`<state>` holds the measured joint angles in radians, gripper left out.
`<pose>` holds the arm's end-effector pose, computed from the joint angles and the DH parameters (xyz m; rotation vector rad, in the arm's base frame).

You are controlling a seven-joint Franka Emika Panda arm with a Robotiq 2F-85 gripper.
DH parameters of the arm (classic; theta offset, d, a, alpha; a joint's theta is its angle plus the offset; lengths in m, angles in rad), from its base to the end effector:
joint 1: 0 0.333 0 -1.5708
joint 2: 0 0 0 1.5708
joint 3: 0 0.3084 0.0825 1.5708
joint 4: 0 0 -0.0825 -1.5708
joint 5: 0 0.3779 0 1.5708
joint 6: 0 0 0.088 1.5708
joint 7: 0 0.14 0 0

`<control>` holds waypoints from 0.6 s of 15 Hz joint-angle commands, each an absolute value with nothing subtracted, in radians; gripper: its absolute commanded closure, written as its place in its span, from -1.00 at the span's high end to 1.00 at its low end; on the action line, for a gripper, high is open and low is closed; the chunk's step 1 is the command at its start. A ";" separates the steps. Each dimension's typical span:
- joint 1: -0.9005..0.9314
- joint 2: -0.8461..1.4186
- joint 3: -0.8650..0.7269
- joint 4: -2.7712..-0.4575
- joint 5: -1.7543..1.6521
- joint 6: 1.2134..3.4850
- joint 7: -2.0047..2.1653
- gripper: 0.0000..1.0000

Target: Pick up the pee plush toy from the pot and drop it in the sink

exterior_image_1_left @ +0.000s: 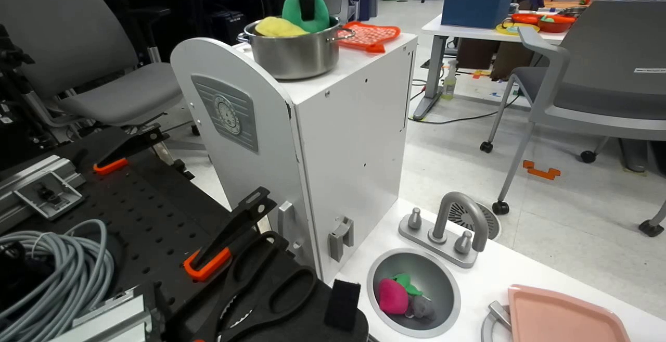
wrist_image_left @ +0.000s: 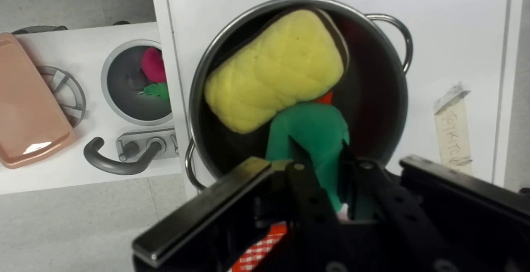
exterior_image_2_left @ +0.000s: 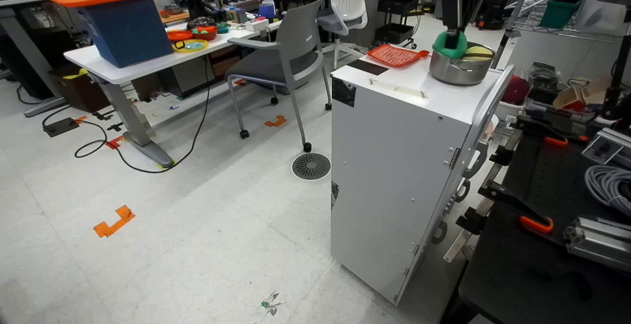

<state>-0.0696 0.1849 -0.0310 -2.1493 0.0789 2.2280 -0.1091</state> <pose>0.5384 -0.0499 0.2709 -3.0722 0.0658 0.1533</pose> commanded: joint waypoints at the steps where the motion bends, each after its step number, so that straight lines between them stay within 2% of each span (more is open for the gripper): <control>1: -0.062 0.142 -0.035 -2.172 0.056 2.246 -0.094 -0.91; 9: -0.040 0.009 -0.032 -2.227 -0.056 2.259 -0.019 -0.91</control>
